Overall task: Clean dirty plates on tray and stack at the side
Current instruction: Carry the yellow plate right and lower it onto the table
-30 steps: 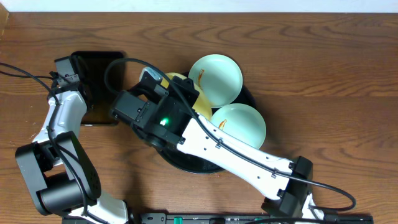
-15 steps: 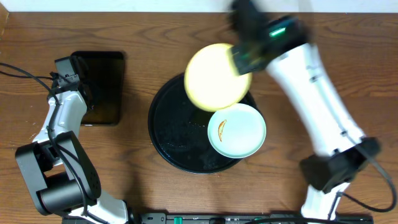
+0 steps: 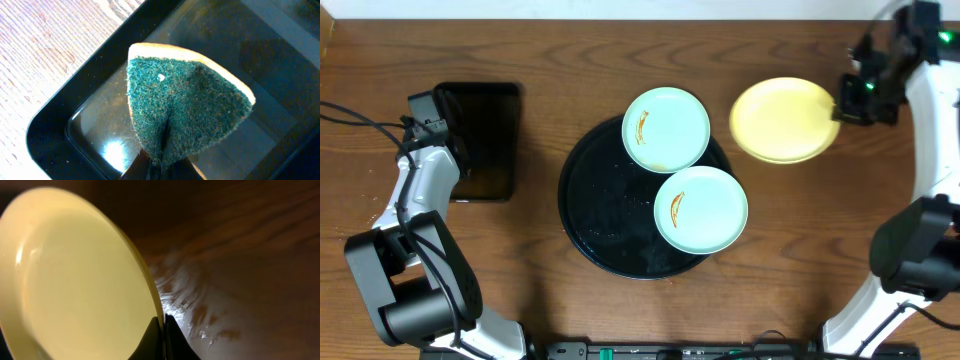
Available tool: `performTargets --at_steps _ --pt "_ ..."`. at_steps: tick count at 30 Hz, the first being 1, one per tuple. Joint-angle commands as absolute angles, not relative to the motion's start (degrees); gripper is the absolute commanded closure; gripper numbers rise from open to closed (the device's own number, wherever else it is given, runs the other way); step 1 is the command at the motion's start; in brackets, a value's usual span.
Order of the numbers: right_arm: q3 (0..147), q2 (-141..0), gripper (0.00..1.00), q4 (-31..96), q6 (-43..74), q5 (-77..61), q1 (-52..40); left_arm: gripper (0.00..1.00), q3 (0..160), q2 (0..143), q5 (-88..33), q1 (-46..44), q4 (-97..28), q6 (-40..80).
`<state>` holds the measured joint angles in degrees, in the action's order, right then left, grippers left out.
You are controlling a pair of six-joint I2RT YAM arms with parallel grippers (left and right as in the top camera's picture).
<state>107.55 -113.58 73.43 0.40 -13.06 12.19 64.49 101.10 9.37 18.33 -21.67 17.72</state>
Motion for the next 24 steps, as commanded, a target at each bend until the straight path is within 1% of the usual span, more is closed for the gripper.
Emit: performTargets --at_steps 1,4,5,8,11,12,13,14,17,18,19,21,22,24 --pt "100.0 -112.9 0.99 66.1 1.7 -14.9 15.3 0.92 64.6 100.6 9.8 18.5 -21.5 16.8" --pt "94.9 -112.9 0.99 58.4 1.7 -14.9 16.1 0.92 64.6 100.6 9.9 18.5 -21.3 16.8" --pt "91.5 -112.9 0.99 53.1 1.7 -14.8 16.0 0.92 64.6 100.6 9.9 18.5 -21.3 16.8" --pt "86.8 -112.9 0.99 46.7 1.9 -14.8 15.5 0.92 64.6 100.6 9.8 18.5 -21.3 16.8" --pt "82.8 -112.9 0.98 42.5 5.0 -10.9 15.0 0.92 64.6 100.6 9.9 18.5 -21.3 16.8" --pt "81.9 -112.9 0.93 41.8 5.8 -9.5 14.9 0.92 64.6 100.6 9.9 18.5 -21.3 16.8" --pt "80.9 -112.9 0.85 41.1 6.2 -8.7 14.9 0.92 64.6 100.6 9.8 18.5 -21.2 16.8" --pt "80.4 -112.9 0.81 40.9 6.2 -8.6 14.9 0.92 64.6 100.6 9.9 18.5 -21.2 16.8" --pt "80.0 -112.9 0.74 41.3 6.2 -8.7 14.8 0.92 64.6 100.6 9.9 18.5 -21.0 16.8" --pt "80.1 -112.8 0.67 41.5 6.2 -9.3 14.7 0.92 64.6 100.6 9.8 18.5 -21.0 16.8" --pt "80.3 -112.7 0.57 42.0 6.2 -10.1 14.6 0.92 64.6 100.6 9.8 18.5 -20.9 16.8" --pt "81.0 -112.7 0.45 43.4 6.2 -12.2 14.3 0.92 64.6 100.6 9.8 18.5 -20.9 16.8" --pt "81.8 -112.7 0.43 44.7 6.2 -13.8 14.1 0.92 64.6 100.6 9.8 18.5 -20.9 16.7" --pt "83.9 -112.3 0.42 47.9 6.2 -16.3 13.1 0.92 64.6 100.6 9.8 18.5 -20.8 16.7"
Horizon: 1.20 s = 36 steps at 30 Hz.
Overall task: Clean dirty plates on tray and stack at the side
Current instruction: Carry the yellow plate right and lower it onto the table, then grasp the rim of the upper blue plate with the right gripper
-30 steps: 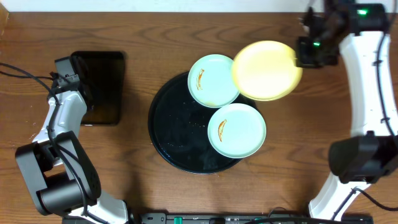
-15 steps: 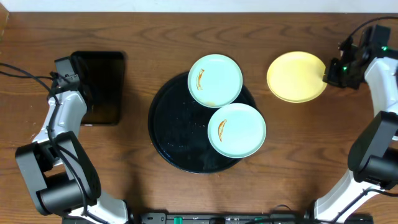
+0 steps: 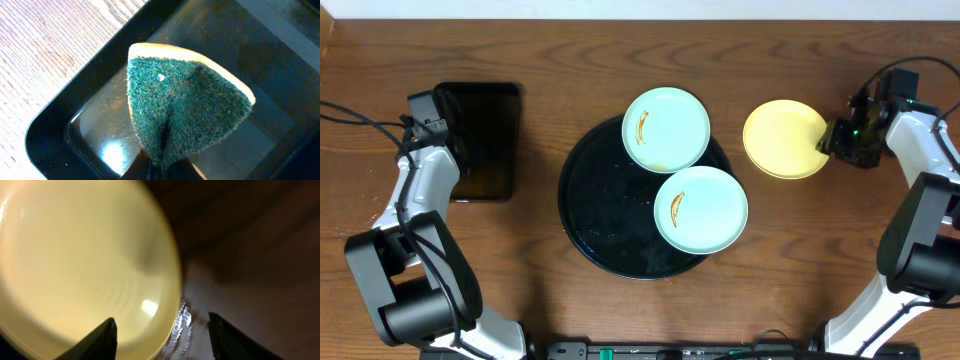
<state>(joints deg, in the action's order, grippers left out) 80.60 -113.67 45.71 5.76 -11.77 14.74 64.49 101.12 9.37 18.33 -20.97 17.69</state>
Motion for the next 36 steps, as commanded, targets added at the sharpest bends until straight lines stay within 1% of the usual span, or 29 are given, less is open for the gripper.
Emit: performTargets --at_steps 1,3,4,5,6,7,9,13,15,17,18,20,21,22,24,25,28,30,33,36 --pt "85.5 -112.0 0.42 49.8 6.2 -17.1 12.3 0.92 64.6 100.5 9.8 18.5 -20.9 16.7" --pt "88.9 -111.3 0.42 53.0 6.2 -17.2 10.4 0.92 64.6 100.1 9.5 18.5 -20.9 16.6" --pt "93.1 -110.8 0.39 55.9 5.7 -16.9 7.7 0.92 64.6 99.0 9.5 18.4 -20.9 16.2" --pt "95.6 -110.6 0.36 57.2 5.5 -16.9 6.2 0.92 64.6 97.9 9.5 18.4 -20.9 16.1" --pt "98.0 -110.6 0.30 58.2 5.5 -16.9 4.4 0.92 64.6 96.9 9.5 18.4 -21.1 16.1" --pt "99.8 -110.6 0.01 58.7 6.1 -16.9 2.9 0.92 64.6 95.3 9.2 18.4 -21.3 16.1" --pt "102.2 -110.6 0.01 58.5 9.2 -16.3 -0.1 0.92 64.6 92.3 6.4 18.4 -21.8 16.1" --pt "102.6 -111.0 0.01 53.8 14.4 -14.9 -6.3 0.92 64.6 85.9 -9.5 18.1 -23.4 16.1" --pt "102.5 -112.5 0.01 51.7 17.6 -11.3 -10.1 0.92 64.6 83.8 -20.5 16.8 -24.1 16.1" --pt "102.5 -114.1 0.01 51.0 21.5 -4.4 -13.4 0.92 64.6 83.3 -25.8 15.2 -25.3 16.1" --pt "102.5 -115.1 0.01 51.0 23.7 0.1 -14.8 0.92 64.6 83.3 -26.6 14.0 -26.4 16.1" --pt "102.5 -116.9 0.01 51.2 27.4 5.0 -17.0 0.92 64.6 83.5 -26.3 11.9 -29.1 16.1" --pt "102.5 -117.6 0.05 50.8 28.3 5.1 -17.7 0.92 64.6 83.7 -26.3 11.1 -30.3 16.1" --pt "102.5 -118.7 0.09 50.0 28.8 4.6 -18.4 0.92 64.5 84.0 -26.3 9.9 -31.6 16.1" --pt "102.5 -121.1 0.26 47.7 28.7 4.1 -19.9 0.92 63.9 84.9 -26.3 7.1 -33.5 16.1" --pt "102.5 -122.0 0.29 47.0 28.7 4.6 -20.4 0.92 63.6 85.4 -26.3 6.0 -34.1 16.1" --pt "102.5 -124.6 0.32 46.3 28.7 6.0 -21.1 0.92 63.1 86.7 -26.3 3.1 -35.8 16.1" --pt "102.5 -125.8 0.32 46.3 28.5 7.3 -21.1 0.92 63.0 87.3 -26.3 1.8 -36.5 16.1" --pt "102.5 -126.6 0.37 46.0 24.0 7.0 -20.4 0.92 63.0 87.7 -25.9 0.6 -36.9 16.1" --pt "102.5 -126.7 0.44 46.0 18.2 4.1 -19.9 0.92 63.0 87.7 -25.9 0.1 -36.8 16.1"
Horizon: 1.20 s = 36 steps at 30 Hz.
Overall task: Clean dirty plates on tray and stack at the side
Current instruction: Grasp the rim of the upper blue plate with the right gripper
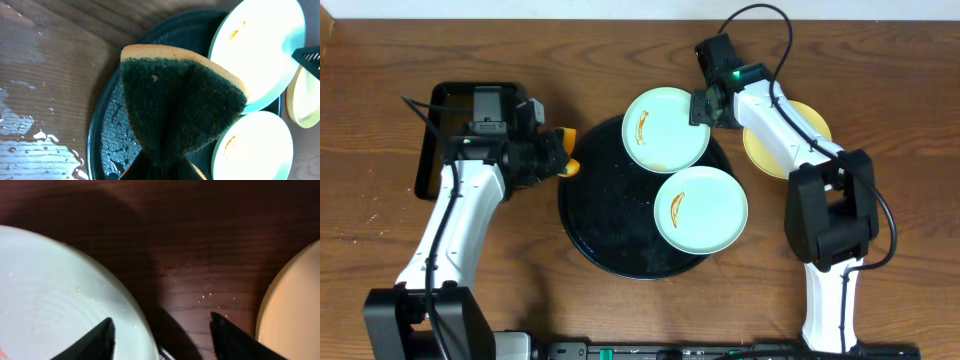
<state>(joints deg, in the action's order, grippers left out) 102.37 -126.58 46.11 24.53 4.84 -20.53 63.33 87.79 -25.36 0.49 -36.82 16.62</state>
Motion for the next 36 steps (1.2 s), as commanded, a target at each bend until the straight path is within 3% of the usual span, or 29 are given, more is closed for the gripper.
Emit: performTargets --at_steps 1,4,6,7,9,10,12,20,28,36 --pt "102.5 -126.7 0.44 46.1 17.2 3.3 -19.9 0.92 63.0 87.7 -25.9 0.1 -36.8 16.1" --pt "102.3 -126.7 0.43 47.5 13.7 2.3 -19.9 0.92 63.0 87.7 -24.7 0.1 -36.9 16.1" --pt "102.1 -126.7 0.50 48.2 12.5 2.3 -19.9 0.92 63.0 87.7 -24.3 0.1 -36.9 16.1" --pt "101.8 -126.7 0.58 48.2 11.7 1.7 -19.9 0.92 63.0 87.7 -24.3 0.1 -37.0 16.1" --pt "101.8 -126.7 0.57 48.1 10.6 -0.1 -19.8 0.92 63.0 87.7 -24.3 0.1 -37.1 16.1" --pt "101.6 -126.7 0.50 47.9 10.1 -0.6 -19.8 0.92 63.0 87.7 -24.3 0.1 -37.1 16.1" --pt "101.4 -126.7 0.47 48.1 10.1 -0.4 -19.9 0.92 63.0 87.7 -24.2 0.1 -37.1 16.1" --pt "98.8 -126.7 0.63 45.8 10.0 -0.7 -19.6 0.92 63.0 87.7 -24.2 0.1 -37.9 16.1" --pt "97.0 -126.7 0.69 43.9 10.2 -0.7 -19.4 0.92 63.0 87.7 -24.2 0.1 -37.9 16.1" --pt "97.6 -126.5 0.88 43.9 10.2 -0.7 -19.4 0.92 63.0 87.7 -23.3 0.1 -37.7 16.1"
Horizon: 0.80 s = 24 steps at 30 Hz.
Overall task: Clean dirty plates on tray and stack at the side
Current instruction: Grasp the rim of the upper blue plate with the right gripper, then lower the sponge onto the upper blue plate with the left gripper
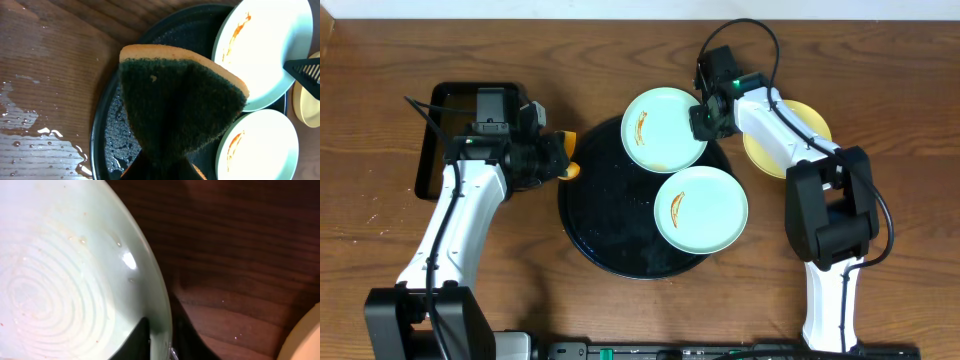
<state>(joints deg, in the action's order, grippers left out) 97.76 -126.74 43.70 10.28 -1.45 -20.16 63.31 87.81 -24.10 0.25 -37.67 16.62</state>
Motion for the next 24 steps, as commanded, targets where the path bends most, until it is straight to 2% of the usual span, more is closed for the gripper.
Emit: performTargets --at_steps 1,3,18,24 --pt "97.9 -126.5 0.90 44.2 10.2 -0.7 -19.4 0.91 63.0 87.7 -23.3 0.1 -37.7 16.1" --pt "98.4 -126.3 0.99 44.7 10.2 -0.7 -19.4 0.92 63.0 87.7 -23.3 0.1 -37.7 16.1" --pt "99.6 -124.9 0.99 44.5 13.0 -16.5 -19.7 0.92 63.0 87.7 -23.3 0.1 -37.7 16.1" --pt "99.5 -125.1 0.99 44.5 15.7 -17.5 -21.8 0.92 63.0 87.7 -23.3 0.1 -37.6 16.1"
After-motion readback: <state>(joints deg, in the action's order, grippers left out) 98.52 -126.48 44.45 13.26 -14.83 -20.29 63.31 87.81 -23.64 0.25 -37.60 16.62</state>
